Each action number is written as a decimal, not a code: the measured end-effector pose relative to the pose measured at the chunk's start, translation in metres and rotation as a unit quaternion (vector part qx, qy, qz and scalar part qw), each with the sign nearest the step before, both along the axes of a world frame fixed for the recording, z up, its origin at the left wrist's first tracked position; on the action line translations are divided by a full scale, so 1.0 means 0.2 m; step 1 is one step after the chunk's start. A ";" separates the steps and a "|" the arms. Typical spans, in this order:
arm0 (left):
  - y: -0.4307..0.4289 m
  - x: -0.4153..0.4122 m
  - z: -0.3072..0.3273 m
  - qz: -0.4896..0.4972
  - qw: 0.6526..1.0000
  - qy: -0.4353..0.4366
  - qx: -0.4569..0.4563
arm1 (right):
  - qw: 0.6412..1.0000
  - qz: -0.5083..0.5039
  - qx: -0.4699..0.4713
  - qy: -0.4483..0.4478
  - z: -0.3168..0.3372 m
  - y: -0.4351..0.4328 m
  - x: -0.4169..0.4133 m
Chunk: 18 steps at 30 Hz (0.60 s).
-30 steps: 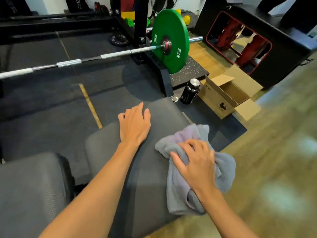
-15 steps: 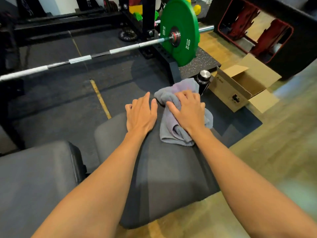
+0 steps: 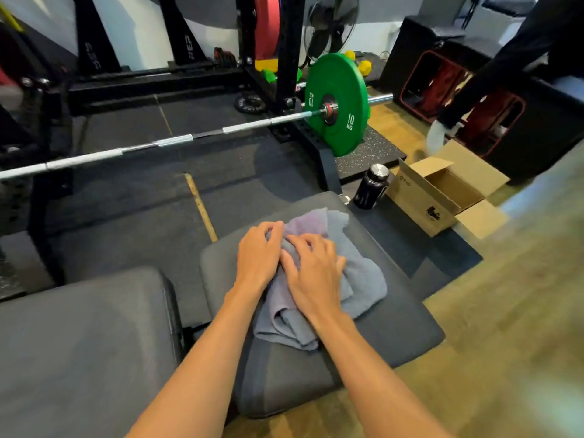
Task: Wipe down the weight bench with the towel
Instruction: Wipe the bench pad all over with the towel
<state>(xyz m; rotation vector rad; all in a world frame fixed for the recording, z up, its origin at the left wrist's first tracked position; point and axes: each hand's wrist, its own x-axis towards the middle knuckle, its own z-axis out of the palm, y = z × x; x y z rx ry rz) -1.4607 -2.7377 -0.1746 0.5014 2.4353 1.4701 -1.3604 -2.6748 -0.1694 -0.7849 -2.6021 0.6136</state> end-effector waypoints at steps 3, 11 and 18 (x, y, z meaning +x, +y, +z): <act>-0.14 -0.14 0.03 0.066 0.989 -0.128 0.018 | 0.995 -0.009 -0.094 0.016 0.07 0.01 -0.14; -0.16 -0.20 0.17 0.064 0.988 -0.106 0.096 | 0.944 -0.101 -0.314 0.029 0.17 0.37 -0.14; -0.22 -0.05 0.23 -0.041 0.976 -0.213 0.024 | 0.949 -0.074 -0.283 -0.117 0.17 0.38 -0.04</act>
